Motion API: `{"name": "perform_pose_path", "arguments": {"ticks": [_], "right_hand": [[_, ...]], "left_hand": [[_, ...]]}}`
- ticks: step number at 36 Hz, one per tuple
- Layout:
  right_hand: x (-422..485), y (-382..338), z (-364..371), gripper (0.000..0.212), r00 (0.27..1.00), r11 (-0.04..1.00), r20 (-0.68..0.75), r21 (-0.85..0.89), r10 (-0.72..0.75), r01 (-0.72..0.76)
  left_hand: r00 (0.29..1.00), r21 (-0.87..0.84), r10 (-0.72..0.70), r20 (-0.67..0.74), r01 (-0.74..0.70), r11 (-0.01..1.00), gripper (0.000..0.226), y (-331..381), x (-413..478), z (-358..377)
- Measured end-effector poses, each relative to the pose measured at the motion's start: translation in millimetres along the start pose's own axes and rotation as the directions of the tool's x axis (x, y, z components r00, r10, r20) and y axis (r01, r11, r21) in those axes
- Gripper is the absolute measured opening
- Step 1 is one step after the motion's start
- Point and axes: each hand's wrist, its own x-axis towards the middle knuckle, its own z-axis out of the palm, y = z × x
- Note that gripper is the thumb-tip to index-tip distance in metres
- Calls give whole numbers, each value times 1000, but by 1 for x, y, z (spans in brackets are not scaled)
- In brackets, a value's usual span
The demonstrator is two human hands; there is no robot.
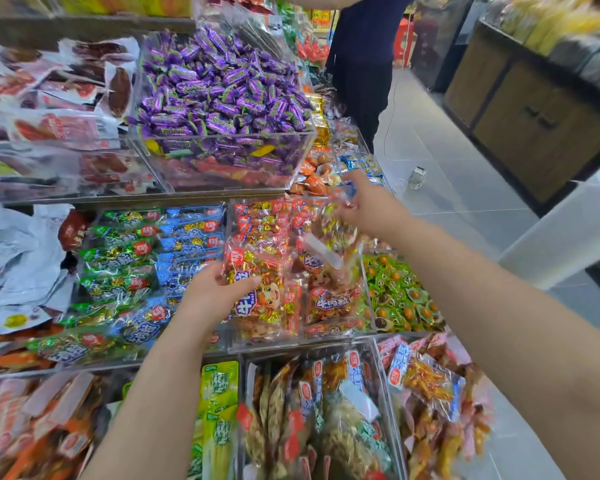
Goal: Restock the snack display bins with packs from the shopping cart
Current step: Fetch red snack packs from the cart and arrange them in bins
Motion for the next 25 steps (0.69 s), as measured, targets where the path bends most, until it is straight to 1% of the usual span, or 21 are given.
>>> {"name": "perform_pose_path", "arguments": {"ticks": [1, 2, 4, 5, 6, 7, 8, 9, 10, 11, 12, 13, 14, 15, 16, 18, 20, 22, 23, 24, 25], "right_hand": [[1, -2, -6, 41, 999, 1000, -52, 13, 2, -2], [1, -3, -10, 37, 997, 1000, -73, -19, 21, -23], [2, -7, -13, 28, 998, 984, -30, -167, 54, -58], [2, -8, -13, 27, 999, 977, -1, -207, 51, -50], [2, -9, -11, 27, 997, 972, 51, -228, 64, -50], [0, -11, -9, 28, 991, 974, 114, -224, 65, -39], [-3, -15, -9, 28, 982, 981, 152, -172, 116, -89], [-5, -15, -8, 29, 974, 986, 171, -102, 147, -131], [-9, -20, -8, 31, 957, 984, 230, -63, 178, -168], [-11, -23, -8, 33, 944, 978, 259, -61, 206, -197], [-12, -22, -7, 34, 944, 978, 257, -89, 205, -188], [-14, -20, -6, 33, 950, 980, 248, -97, 191, -172], [-17, -18, -4, 32, 961, 988, 239, -104, 140, -118], [-18, -15, -2, 28, 973, 991, 195, -75, 126, -113], [-17, -11, 1, 25, 980, 992, 171, -86, 102, -89], [-17, -7, 5, 29, 995, 981, 91, -193, 44, -25], [-18, -7, 6, 33, 999, 945, 17, -325, -33, 36], [-19, -9, 4, 33, 990, 924, -43, -366, -134, 109], [-18, -9, 3, 33, 985, 921, -36, -360, -171, 147], [-18, -11, 1, 34, 980, 917, 10, -351, -199, 190], [-17, -13, 1, 36, 973, 911, 95, -342, -211, 231]], "left_hand": [[1000, -12, 0, -4, 0, 1000, 21, 2, 0, -1], [1000, -10, 2, -4, -2, 1000, 23, 3, 1, -1], [1000, -7, 15, 1, -15, 1000, 33, 4, 0, 2], [1000, -11, 20, 7, -20, 1000, 40, 4, 0, 4], [1000, -17, 27, 10, -27, 999, 40, 4, 0, 5], [999, -22, 40, 1, -40, 999, 33, 3, -1, 6], [999, -15, 49, -9, -49, 999, 25, 3, -2, 8], [998, -17, 57, -18, -58, 998, 22, 3, -4, 10], [998, -26, 64, -27, -65, 998, 23, 3, -7, 11], [997, -34, 74, -32, -75, 997, 25, 4, -10, 12], [996, -42, 79, -32, -81, 996, 28, 4, -12, 13], [996, -47, 76, -35, -78, 996, 30, 4, -13, 13], [997, -49, 71, -35, -72, 996, 31, 4, -13, 14], [997, -44, 73, -38, -74, 996, 32, 4, -14, 14], [996, -43, 81, -39, -82, 996, 32, 3, -13, 14], [996, -49, 91, -21, -92, 995, 32, 2, -13, 14], [995, -66, 101, -13, -101, 993, 31, 1, -13, 13], [995, -79, 100, -15, -101, 992, 25, 0, -12, 10], [995, -80, 97, -10, -97, 992, 21, -2, -12, 8], [996, -84, 90, -6, -91, 992, 21, -3, -11, 7], [996, -90, 84, -6, -84, 992, 21, -3, -11, 6]]}}
